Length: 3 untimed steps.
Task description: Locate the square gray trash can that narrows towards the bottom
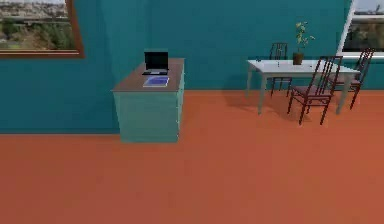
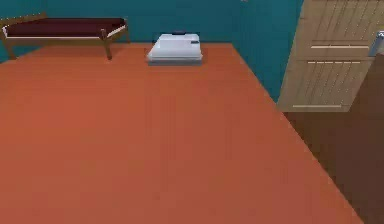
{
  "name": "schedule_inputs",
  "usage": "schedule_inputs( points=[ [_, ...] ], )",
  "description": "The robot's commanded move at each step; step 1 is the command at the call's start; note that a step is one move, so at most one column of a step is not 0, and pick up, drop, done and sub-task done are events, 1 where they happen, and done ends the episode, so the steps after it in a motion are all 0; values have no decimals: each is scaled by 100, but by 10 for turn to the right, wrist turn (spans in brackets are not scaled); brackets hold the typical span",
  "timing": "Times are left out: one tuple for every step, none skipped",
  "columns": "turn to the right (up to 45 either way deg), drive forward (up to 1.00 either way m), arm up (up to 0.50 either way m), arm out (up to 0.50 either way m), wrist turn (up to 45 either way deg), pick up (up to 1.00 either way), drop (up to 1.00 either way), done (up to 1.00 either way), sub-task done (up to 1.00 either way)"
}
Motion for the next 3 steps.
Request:
schedule_inputs(
  points=[
    [450, 0, 0, 0, 0, 0, 0, 0, 0],
    [450, 0, 0, 0, 0, 0, 0, 0, 0],
    [390, 0, 0, 0, 0, 0, 0, 0, 0]
  ],
)
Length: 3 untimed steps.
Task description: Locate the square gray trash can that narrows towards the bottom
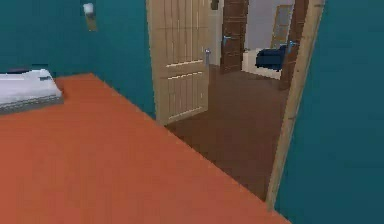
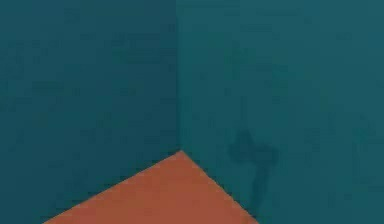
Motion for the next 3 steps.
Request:
schedule_inputs(
  points=[
    [0, 100, 0, 0, 0, 0, 0, 0, 0],
    [270, 0, 0, 0, 0, 0, 0, 0, 0],
    [0, 10, 0, 0, 0, 0, 0, 0, 0]
  ],
)
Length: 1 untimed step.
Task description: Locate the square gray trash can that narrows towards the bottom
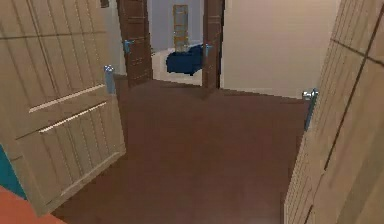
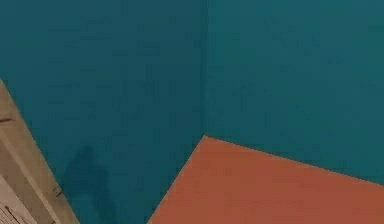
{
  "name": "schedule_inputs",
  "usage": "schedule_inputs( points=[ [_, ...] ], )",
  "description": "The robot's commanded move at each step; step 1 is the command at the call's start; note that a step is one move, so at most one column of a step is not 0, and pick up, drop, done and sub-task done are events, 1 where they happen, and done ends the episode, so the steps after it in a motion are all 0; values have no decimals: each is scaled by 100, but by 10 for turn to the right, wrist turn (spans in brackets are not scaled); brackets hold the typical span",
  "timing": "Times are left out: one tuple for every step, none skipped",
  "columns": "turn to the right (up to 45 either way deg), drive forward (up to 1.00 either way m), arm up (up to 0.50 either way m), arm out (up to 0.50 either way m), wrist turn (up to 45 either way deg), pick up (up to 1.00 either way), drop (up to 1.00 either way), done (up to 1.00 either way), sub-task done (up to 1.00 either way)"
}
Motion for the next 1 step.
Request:
schedule_inputs(
  points=[
    [-180, 0, 0, 0, 0, 0, 0, 0, 0]
  ],
)
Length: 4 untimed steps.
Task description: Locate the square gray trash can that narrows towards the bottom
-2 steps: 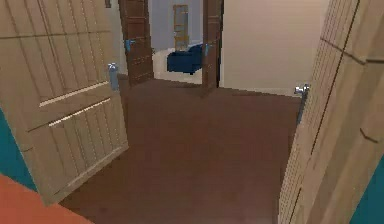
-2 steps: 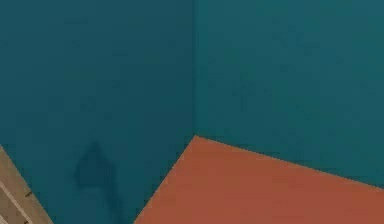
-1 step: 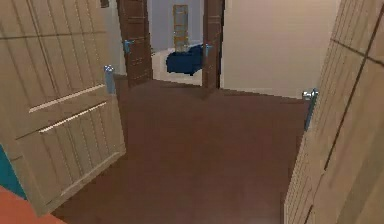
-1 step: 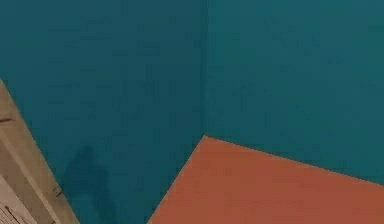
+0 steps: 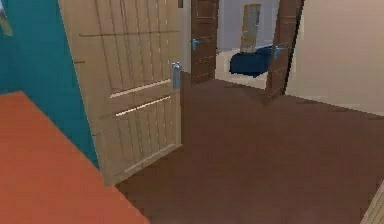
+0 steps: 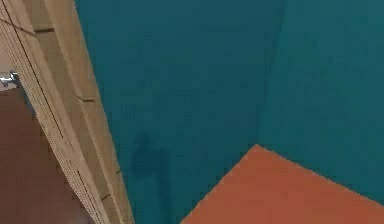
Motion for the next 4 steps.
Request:
schedule_inputs(
  points=[
    [0, 45, 0, 0, 0, 0, 0, 0, 0],
    [270, 0, 0, 0, 0, 0, 0, 0, 0],
    [0, 100, 0, 0, 0, 0, 0, 0, 0],
    [30, 0, 0, 0, 0, 0, 0, 0, 0]
  ],
)
